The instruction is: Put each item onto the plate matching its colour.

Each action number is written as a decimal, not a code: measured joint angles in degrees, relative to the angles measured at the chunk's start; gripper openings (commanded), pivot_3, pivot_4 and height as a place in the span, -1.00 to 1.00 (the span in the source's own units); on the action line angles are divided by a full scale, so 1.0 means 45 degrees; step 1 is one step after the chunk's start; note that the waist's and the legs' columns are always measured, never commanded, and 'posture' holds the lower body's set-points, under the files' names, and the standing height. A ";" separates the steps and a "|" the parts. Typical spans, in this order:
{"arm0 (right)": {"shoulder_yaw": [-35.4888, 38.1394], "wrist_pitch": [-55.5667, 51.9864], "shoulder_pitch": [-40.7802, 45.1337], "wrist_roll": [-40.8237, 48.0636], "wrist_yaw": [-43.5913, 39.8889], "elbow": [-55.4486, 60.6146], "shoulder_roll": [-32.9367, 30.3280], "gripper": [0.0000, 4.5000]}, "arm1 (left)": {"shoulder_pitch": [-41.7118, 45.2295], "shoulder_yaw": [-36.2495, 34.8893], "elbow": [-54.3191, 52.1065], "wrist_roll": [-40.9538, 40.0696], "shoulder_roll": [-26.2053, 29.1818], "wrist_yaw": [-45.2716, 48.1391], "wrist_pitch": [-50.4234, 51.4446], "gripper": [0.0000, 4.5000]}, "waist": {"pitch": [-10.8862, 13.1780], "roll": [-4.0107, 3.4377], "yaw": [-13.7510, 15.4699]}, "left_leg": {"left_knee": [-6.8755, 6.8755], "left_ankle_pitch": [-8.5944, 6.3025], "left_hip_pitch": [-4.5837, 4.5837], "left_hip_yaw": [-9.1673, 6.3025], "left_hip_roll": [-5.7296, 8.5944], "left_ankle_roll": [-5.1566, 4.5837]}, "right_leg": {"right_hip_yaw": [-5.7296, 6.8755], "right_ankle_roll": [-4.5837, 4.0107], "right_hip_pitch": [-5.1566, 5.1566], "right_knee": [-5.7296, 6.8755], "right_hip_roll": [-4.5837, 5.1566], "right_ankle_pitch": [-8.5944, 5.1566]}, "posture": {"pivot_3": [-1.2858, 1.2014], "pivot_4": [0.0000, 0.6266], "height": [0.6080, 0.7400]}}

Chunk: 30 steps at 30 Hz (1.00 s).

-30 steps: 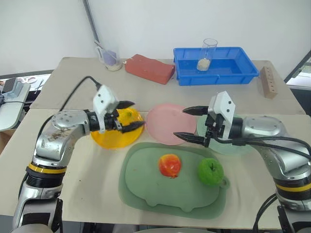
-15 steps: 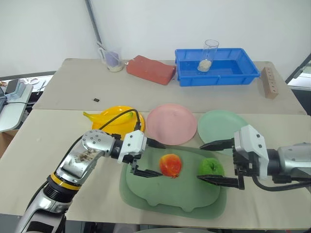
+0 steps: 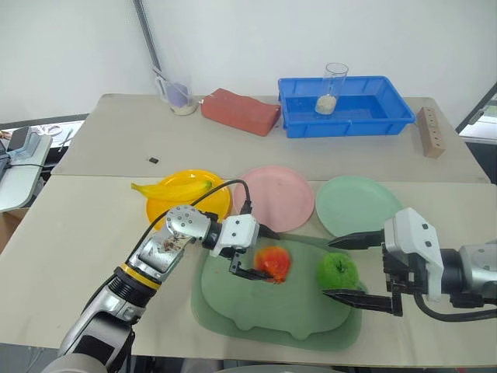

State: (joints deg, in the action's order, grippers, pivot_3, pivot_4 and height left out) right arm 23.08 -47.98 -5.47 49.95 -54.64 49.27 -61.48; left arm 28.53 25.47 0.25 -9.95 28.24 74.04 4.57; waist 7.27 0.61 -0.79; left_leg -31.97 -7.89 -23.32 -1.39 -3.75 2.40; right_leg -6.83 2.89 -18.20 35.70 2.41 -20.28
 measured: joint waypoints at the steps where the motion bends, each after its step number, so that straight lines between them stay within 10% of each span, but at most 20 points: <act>1: -0.0007 0.0000 0.0038 0.0004 0.0015 -0.0024 -0.0014 1.00 | -0.0074 0.0009 0.0097 0.0034 -0.0055 0.0016 -0.0177 0.49 | -0.0001 -0.0001 0.0001 | 0.0000 0.0000 0.0000 0.0000 0.0000 0.0000 | 0.0000 0.0000 0.0002 0.0003 0.0000 0.0000 | 0.03 -0.52 1.00; 4: -0.0108 0.0001 0.0330 0.0026 0.0043 -0.0105 -0.0077 1.00 | -0.0210 0.0005 0.0168 0.0135 -0.0089 0.0070 -0.0581 0.12 | -0.0001 -0.0001 -0.0002 | -0.0004 0.0000 0.0007 0.0000 0.0001 0.0000 | -0.0001 0.0000 0.0000 0.0005 0.0000 0.0000 | 0.03 -0.52 1.00; 20: -0.1813 0.0005 0.2854 0.0020 0.1351 -0.1459 0.0854 1.00 | 0.1463 -0.2099 0.2308 -0.0833 0.0582 0.0437 -0.0161 0.11 | -0.0004 -0.0006 0.0013 | -0.0014 0.0001 0.0005 -0.0007 0.0002 -0.0002 | 0.0006 0.0033 -0.0018 0.0021 -0.0006 -0.0019 | 0.03 -0.52 1.00; 30: -0.3643 0.0595 0.4947 -0.2265 0.3079 -0.2837 0.2088 1.00 | 0.4196 -0.3083 0.8319 0.0278 -0.2362 -0.2726 -0.1893 0.11 | -0.0010 -0.0016 0.0020 | -0.0041 -0.0006 -0.0047 -0.0009 0.0010 -0.0017 | 0.0005 0.0007 -0.0018 0.0043 -0.0007 0.0008 | 0.03 -0.52 1.00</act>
State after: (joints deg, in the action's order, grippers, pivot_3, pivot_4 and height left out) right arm 6.69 -45.31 16.79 39.75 -40.79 36.50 -52.09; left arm 47.41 11.60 37.69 -8.70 17.61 61.77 -3.95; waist 7.23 0.53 -0.70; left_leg -32.16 -7.91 -23.53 -1.43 -3.71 2.32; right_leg -6.81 2.93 -18.28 35.90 2.38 -20.25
